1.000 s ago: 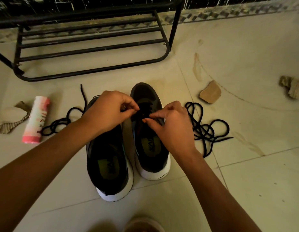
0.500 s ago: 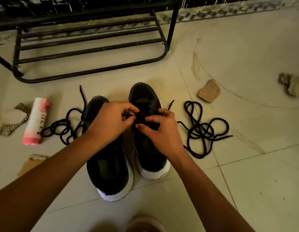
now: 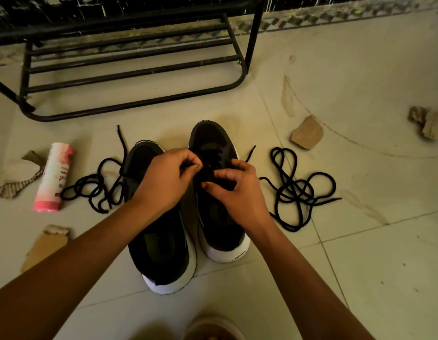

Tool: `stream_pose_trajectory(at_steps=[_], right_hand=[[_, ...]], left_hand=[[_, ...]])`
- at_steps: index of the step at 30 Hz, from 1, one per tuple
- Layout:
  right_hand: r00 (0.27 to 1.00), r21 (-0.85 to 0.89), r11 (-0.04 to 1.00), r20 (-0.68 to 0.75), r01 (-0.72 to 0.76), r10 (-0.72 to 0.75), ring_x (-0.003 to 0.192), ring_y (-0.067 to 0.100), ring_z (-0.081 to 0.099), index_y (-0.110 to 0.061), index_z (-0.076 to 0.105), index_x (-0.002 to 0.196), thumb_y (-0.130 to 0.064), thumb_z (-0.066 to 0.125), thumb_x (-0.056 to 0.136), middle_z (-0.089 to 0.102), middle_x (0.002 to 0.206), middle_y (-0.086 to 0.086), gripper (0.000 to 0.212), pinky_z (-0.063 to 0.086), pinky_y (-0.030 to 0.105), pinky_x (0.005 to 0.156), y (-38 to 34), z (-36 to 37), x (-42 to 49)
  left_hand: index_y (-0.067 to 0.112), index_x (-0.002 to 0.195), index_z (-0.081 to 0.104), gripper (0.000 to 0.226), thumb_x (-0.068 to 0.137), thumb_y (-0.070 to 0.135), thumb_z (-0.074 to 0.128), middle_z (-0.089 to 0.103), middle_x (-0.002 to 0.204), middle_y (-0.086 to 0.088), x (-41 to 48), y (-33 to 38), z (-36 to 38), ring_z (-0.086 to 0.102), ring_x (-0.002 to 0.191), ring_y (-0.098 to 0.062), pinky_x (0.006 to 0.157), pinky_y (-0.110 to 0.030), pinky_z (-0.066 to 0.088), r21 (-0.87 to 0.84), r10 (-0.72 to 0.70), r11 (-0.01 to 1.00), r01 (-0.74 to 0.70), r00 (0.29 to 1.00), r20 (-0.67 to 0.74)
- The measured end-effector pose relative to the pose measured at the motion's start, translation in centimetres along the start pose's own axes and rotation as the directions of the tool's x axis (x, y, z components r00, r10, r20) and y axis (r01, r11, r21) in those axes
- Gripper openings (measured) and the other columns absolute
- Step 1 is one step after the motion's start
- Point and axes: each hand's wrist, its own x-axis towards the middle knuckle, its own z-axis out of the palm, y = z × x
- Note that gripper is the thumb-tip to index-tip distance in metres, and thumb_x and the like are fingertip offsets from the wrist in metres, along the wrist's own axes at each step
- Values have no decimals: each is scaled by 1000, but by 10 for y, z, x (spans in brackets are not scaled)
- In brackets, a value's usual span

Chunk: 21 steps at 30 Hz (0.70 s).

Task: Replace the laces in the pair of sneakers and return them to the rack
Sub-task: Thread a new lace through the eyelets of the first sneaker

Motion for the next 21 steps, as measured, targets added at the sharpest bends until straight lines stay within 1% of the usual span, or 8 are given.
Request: stream_pose_trajectory(at_steps=[2,5,10,14,16,18,20,21], right_hand=[[1000,1,1000,2,5,-5,136,16,25,-25,70,106,-29,75,77,33,139,0,29,35,41,109,0,-1,0],[1000,-1,1000,7,13,-13,135,16,24,-25,70,106,-29,74,78,33,139,0,29,35,41,109,0,-1,0],[1000,-12,1000,1,20,-20,135,16,25,-25,70,107,-29,74,78,33,139,0,29,35,42,109,0,-1,0],[1000,9,1000,-1,21,-21,135,16,26,-26,71,104,-29,75,78,33,138,1,27,35,42,108,0,0,-1],[1000,9,1000,1,28,-28,135,16,25,-26,71,104,-29,75,77,34,138,1,28,35,42,108,1,0,-1],[999,3,999,9,41,-41,135,16,26,-27,71,104,-29,74,77,34,138,0,27,36,42,108,3,0,0],[999,43,998,-1,43,-43,134,17,30,-31,71,98,-27,71,80,35,138,-2,19,37,42,108,3,0,0],[1000,99,995,-12,27,-26,133,18,33,-34,70,91,-23,68,82,37,136,-2,14,37,43,108,2,0,0]], left_hand=[[17,88,64,8,89,10,60,62,89,5,-1,0,2,54,80,0,69,2,35,-37,-8,999,8,1000,-11],[21,87,60,11,89,10,60,58,84,12,-3,1,5,52,78,6,69,3,34,-58,-4,998,3,1000,-23],[11,92,64,7,88,8,60,56,87,7,-6,4,10,53,81,-5,71,-1,36,-9,40,999,-41,995,-88],[14,89,65,7,85,9,65,64,89,2,-9,4,12,59,85,-10,75,-12,42,-28,51,998,-53,996,-66],[19,86,66,10,83,9,67,64,86,4,-9,4,12,59,82,-6,74,-7,41,-39,50,998,-53,996,-80],[22,84,68,13,81,10,69,64,82,9,-9,5,11,59,78,2,72,-1,40,-88,10,996,-20,994,-110],[20,86,73,12,81,10,70,64,80,14,-9,7,11,58,76,9,72,1,40,-129,-33,992,16,991,-131],[18,89,74,12,81,10,69,64,80,16,-10,8,11,57,75,10,73,2,40,-125,-39,992,22,990,-134]])
